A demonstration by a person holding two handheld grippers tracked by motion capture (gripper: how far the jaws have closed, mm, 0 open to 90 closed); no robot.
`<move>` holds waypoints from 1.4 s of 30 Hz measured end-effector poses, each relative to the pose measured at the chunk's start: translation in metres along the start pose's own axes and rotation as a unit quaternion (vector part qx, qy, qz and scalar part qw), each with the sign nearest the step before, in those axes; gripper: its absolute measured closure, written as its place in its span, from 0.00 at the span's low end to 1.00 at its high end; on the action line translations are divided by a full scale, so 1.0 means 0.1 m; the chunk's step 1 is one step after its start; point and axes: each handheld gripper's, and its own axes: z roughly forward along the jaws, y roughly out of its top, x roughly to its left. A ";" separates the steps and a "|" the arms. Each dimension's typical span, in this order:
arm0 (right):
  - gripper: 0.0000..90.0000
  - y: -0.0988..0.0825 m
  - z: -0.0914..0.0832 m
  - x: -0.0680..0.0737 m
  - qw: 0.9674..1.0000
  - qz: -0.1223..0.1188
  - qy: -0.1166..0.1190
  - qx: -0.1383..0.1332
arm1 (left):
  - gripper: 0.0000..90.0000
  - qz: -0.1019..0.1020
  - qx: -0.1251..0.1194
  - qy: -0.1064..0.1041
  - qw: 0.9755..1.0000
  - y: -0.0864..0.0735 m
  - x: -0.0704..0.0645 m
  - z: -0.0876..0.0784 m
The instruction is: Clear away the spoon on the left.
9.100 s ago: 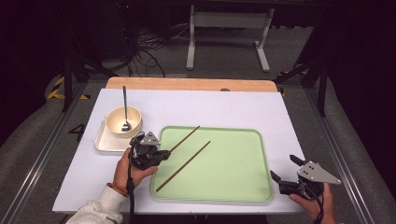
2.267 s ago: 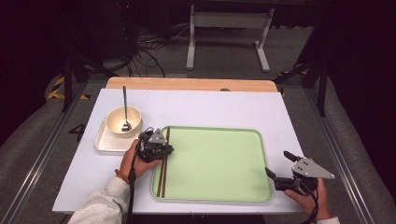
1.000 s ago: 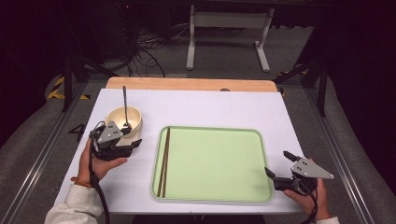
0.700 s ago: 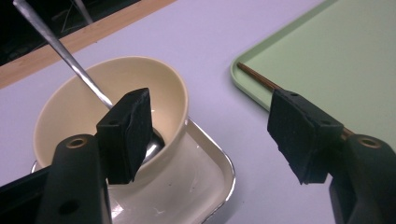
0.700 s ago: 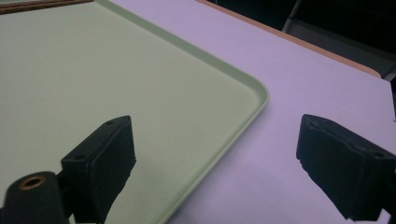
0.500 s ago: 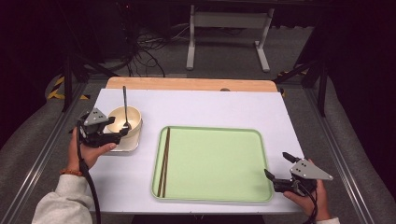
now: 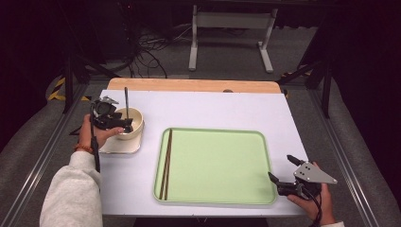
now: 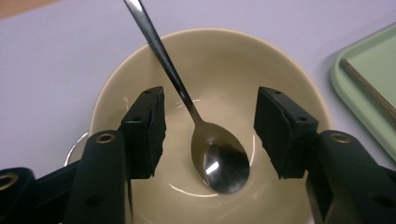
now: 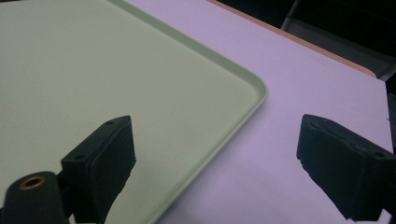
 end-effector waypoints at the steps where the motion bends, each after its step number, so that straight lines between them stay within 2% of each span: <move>1: 0.13 0.00 0.00 0.00 1.000 -0.001 -0.002 0.001 | 0.48 -0.005 0.003 0.000 1.000 0.01 0.01 0.05; 2: 0.13 0.00 -0.01 0.01 1.000 -0.002 -0.002 0.001 | 0.48 -0.003 0.012 -0.001 1.000 0.03 0.02 0.08; 3: 0.13 0.00 -0.01 0.02 1.000 -0.004 -0.003 0.003 | 0.48 0.003 0.022 0.010 1.000 0.05 0.01 0.13; 4: 0.13 -0.01 -0.02 0.03 1.000 -0.008 -0.003 0.004 | 0.49 0.008 0.028 0.019 0.999 0.06 0.01 0.16; 5: 0.13 -0.01 -0.02 0.03 1.000 -0.008 -0.003 0.004 | 0.49 0.008 0.028 0.019 0.999 0.06 0.01 0.16; 7: 0.13 -0.02 -0.03 0.04 1.000 -0.011 -0.005 0.007 | 0.49 -0.006 0.030 0.017 0.999 0.08 0.03 0.20; 8: 0.13 -0.02 -0.04 0.04 1.000 -0.013 -0.006 0.009 | 0.52 -0.007 0.031 0.017 0.999 0.09 0.03 0.22; 10: 0.13 -0.03 -0.06 0.05 1.000 -0.019 -0.012 0.012 | 0.57 -0.007 0.044 0.030 0.999 0.12 0.04 0.25; 11: 0.13 -0.04 -0.07 0.06 1.000 -0.020 -0.014 0.013 | 0.60 -0.001 0.050 0.029 0.998 0.14 0.04 0.26; 16: 0.13 -0.06 -0.12 0.06 0.999 -0.019 -0.021 0.015 | 0.77 0.006 0.047 0.033 0.998 0.18 0.04 0.27; 20: 0.13 -0.07 -0.17 0.05 0.999 -0.013 -0.027 0.012 | 0.95 0.007 0.041 0.020 0.999 0.18 0.03 0.27; 26: 0.13 -0.08 -0.19 0.05 0.999 -0.012 -0.029 0.012 | 0.96 0.014 0.035 0.011 0.999 0.19 0.01 0.25; 32: 0.13 -0.07 -0.20 0.04 1.000 -0.007 -0.028 0.008 | 1.00 0.013 -0.006 -0.008 1.000 0.21 -0.05 0.10; 34: 0.13 -0.06 -0.21 0.03 1.000 -0.007 -0.031 0.003 | 1.00 0.018 -0.017 -0.005 1.000 0.22 -0.07 0.03; 36: 0.13 -0.06 -0.22 0.03 1.000 -0.006 -0.030 0.000 | 1.00 0.014 -0.036 -0.022 0.999 0.22 -0.08 -0.06; 38: 0.13 -0.05 -0.21 0.03 1.000 -0.005 -0.030 0.000 | 1.00 0.022 -0.042 -0.015 0.999 0.23 -0.12 -0.14; 42: 0.13 -0.05 -0.21 0.02 1.000 0.000 -0.024 -0.001 | 1.00 0.031 -0.069 -0.025 0.997 0.24 -0.20 -0.30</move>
